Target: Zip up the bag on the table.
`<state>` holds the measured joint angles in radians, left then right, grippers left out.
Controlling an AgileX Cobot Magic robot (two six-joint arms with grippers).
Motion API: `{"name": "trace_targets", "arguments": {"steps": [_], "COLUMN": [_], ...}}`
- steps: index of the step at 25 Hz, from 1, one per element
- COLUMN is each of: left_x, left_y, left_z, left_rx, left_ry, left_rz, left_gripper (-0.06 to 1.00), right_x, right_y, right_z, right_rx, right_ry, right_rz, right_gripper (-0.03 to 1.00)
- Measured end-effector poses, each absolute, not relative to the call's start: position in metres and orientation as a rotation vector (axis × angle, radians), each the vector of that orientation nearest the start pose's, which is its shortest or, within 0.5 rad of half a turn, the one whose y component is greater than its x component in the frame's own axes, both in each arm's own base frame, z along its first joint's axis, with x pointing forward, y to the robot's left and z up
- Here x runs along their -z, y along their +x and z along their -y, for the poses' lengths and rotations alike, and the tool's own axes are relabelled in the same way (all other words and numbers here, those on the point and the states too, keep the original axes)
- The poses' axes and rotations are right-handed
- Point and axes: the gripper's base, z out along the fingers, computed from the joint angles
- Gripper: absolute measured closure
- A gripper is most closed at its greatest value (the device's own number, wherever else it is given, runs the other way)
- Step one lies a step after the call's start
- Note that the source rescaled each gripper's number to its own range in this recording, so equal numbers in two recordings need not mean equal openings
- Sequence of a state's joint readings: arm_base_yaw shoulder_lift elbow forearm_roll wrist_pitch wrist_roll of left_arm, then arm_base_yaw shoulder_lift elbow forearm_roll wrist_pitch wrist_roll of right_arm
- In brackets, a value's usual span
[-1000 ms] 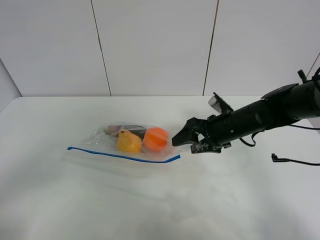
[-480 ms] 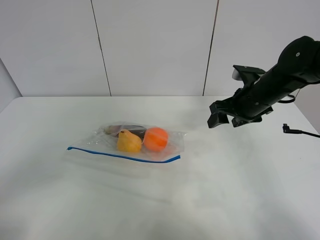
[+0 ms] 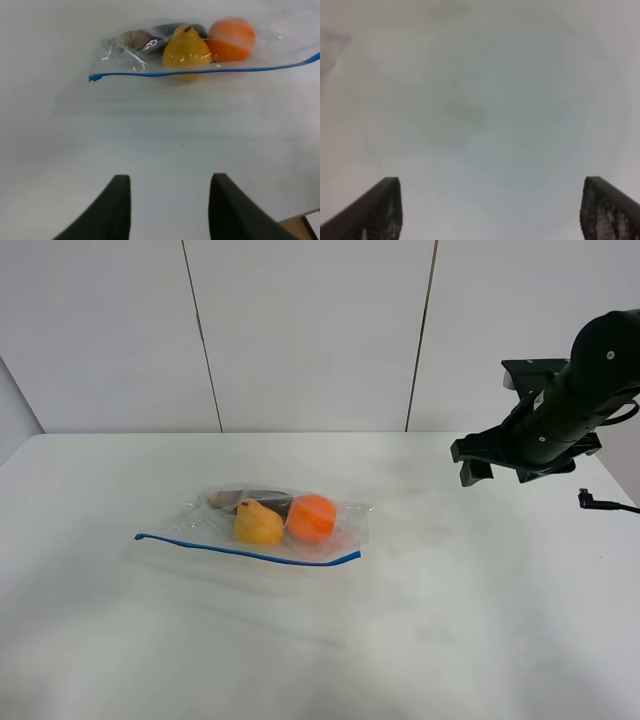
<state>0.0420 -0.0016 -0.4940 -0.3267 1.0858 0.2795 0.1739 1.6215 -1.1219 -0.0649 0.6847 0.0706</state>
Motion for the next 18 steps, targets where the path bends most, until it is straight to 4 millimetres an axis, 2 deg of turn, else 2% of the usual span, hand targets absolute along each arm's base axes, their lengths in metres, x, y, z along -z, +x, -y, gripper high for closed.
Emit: {"name": "trace_targets", "arguments": {"steps": [5, 10, 14, 18], "left_x": [-0.277, -0.277, -0.277, -0.277], "left_y": [-0.007, -0.007, -0.007, -0.007], "left_z": [0.026, 0.026, 0.026, 0.026], "left_rx": [0.192, 0.192, 0.192, 0.192], "left_ry": [0.260, 0.260, 0.260, 0.260], "left_rz": [-2.018, -2.018, -2.018, -2.018], "left_gripper": [0.27, 0.27, 0.27, 0.27], "right_x": [-0.260, -0.288, -0.303, -0.309], "right_y": [0.322, 0.310, 0.305, 0.300], "right_z": [-0.053, -0.049, -0.030, 0.002], "right_rx": [-0.013, -0.018, 0.004, 0.068], "right_ry": [-0.187, -0.171, -0.096, -0.018], "right_rz": [-2.603, -2.508, -2.454, -2.461], "right_gripper": [-0.03, -0.03, -0.03, -0.03]}}
